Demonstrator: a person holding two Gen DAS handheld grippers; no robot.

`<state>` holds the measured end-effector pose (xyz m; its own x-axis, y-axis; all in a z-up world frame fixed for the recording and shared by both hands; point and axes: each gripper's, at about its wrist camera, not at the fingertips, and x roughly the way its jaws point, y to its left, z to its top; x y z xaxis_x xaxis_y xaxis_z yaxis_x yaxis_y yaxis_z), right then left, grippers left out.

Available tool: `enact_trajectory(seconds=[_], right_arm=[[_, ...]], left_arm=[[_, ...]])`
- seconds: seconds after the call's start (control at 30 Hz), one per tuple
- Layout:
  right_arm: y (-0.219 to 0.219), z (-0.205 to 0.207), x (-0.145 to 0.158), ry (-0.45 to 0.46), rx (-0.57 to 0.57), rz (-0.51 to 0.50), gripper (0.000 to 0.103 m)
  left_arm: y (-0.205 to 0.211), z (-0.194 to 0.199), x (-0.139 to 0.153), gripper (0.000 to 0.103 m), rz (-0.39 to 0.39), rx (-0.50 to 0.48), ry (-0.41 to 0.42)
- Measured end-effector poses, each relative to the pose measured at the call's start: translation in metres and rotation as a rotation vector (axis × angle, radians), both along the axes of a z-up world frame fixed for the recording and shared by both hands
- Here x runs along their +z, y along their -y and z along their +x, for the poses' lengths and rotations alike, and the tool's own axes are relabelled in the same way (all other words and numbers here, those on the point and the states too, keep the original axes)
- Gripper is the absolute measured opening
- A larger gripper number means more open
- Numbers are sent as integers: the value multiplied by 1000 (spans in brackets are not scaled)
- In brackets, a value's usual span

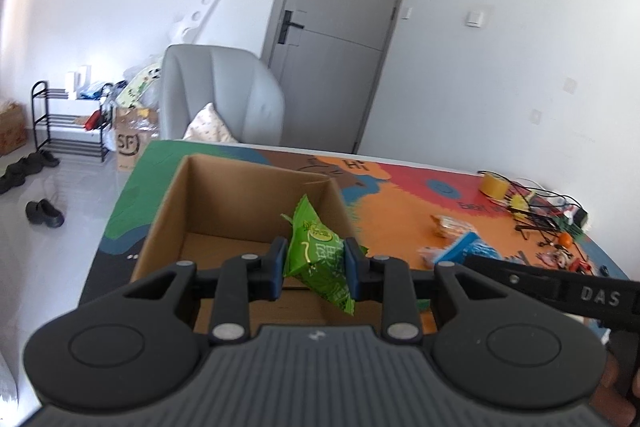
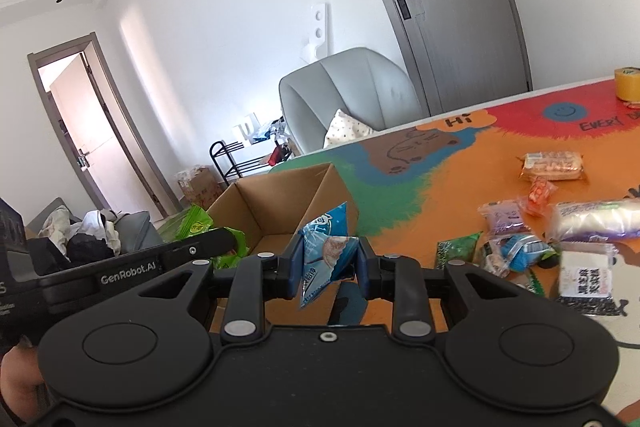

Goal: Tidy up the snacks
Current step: 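Carry both bags over the cardboard box and open both tools to drop them, then move both tools back over the snack pile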

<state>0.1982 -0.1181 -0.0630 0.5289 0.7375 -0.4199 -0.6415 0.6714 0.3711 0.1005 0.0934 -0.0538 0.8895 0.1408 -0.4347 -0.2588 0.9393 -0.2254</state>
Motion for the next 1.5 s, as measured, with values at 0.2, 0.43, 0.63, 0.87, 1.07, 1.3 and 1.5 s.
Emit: enact_trajectory(seconds=[0.2, 0.43, 0.63, 0.87, 1.07, 1.3, 1.5], right_arm=[[-17, 1, 0, -1, 30, 12, 28], [-45, 4, 2, -2, 66, 15, 28], [-62, 5, 2, -14, 90, 21, 28], [-72, 4, 6, -25, 132, 63, 31], [-53, 2, 9, -15, 67, 70, 59], [-16, -1, 7, -18, -16, 58, 77], [15, -6, 6, -18, -78, 52, 88]], left_arm=[[-17, 0, -4, 29, -17, 40, -15], [-31, -3, -5, 29, -35, 74, -14], [-39, -8, 0, 33, -15, 120, -3], [-41, -20, 8, 47, -25, 140, 7], [-36, -24, 9, 69, -26, 139, 6], [-20, -21, 11, 86, -22, 118, 21], [1, -16, 14, 93, -15, 68, 28]])
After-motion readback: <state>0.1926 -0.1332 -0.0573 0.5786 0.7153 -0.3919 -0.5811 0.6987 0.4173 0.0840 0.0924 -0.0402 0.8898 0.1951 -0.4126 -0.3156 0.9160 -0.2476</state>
